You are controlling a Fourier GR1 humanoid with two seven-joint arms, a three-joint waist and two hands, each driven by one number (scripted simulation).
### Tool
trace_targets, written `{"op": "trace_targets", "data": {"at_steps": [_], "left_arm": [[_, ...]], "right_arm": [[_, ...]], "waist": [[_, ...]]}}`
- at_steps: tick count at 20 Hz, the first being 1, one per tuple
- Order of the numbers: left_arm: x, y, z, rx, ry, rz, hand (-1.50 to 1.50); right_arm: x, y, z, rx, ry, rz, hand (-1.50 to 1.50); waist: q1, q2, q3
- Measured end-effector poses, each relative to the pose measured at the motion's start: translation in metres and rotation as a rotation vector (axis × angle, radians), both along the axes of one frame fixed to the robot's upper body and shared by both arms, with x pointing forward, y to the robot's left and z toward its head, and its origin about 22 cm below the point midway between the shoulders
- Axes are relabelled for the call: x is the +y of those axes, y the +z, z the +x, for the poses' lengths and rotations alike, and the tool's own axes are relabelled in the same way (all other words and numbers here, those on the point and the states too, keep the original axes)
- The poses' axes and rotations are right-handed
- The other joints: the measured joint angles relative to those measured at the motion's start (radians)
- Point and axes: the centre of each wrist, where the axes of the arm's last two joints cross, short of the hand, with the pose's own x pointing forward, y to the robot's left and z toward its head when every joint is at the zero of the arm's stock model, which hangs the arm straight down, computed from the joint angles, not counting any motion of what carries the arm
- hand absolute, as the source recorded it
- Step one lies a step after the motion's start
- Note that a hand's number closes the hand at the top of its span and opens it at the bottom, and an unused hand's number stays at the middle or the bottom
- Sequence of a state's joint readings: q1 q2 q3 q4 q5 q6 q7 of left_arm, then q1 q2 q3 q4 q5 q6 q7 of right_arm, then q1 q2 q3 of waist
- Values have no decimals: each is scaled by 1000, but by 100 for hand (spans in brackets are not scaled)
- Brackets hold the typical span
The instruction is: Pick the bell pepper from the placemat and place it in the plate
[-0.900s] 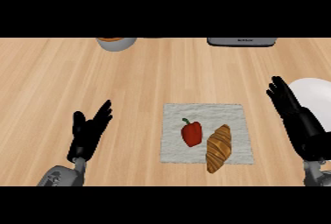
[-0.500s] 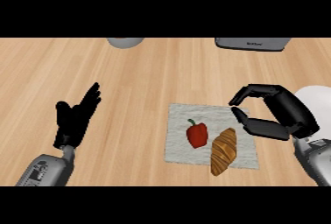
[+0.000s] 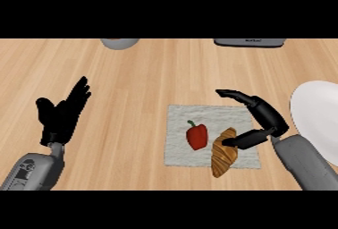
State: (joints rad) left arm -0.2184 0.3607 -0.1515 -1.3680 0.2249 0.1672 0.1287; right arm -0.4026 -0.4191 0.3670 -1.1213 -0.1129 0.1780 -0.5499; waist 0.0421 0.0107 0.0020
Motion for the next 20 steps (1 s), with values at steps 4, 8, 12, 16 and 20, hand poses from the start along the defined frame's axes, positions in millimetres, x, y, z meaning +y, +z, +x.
{"op": "trace_targets", "data": {"at_steps": [4,8,12,16,20], "left_arm": [[4,2,-1,6,18,5,0],[6,-3,-7,8,31,-3,0],[11,-6,-6,10,39,-1,0],[13,-9,-9,10,42,-4,0],[11,-6,-6,15,44,-7,0]], "right_arm": [[-5,-6,11,-30,81,-126,-150],[-1,5,25,-51,120,-229,-150],[18,12,28,-52,161,-318,-150],[35,20,29,-23,205,-434,-150],[44,21,25,-25,226,-547,-150]], "waist": [[-15,-4,-1],[-26,-8,-1],[-35,-10,-2],[-38,-11,-2],[-40,-12,-2]]}}
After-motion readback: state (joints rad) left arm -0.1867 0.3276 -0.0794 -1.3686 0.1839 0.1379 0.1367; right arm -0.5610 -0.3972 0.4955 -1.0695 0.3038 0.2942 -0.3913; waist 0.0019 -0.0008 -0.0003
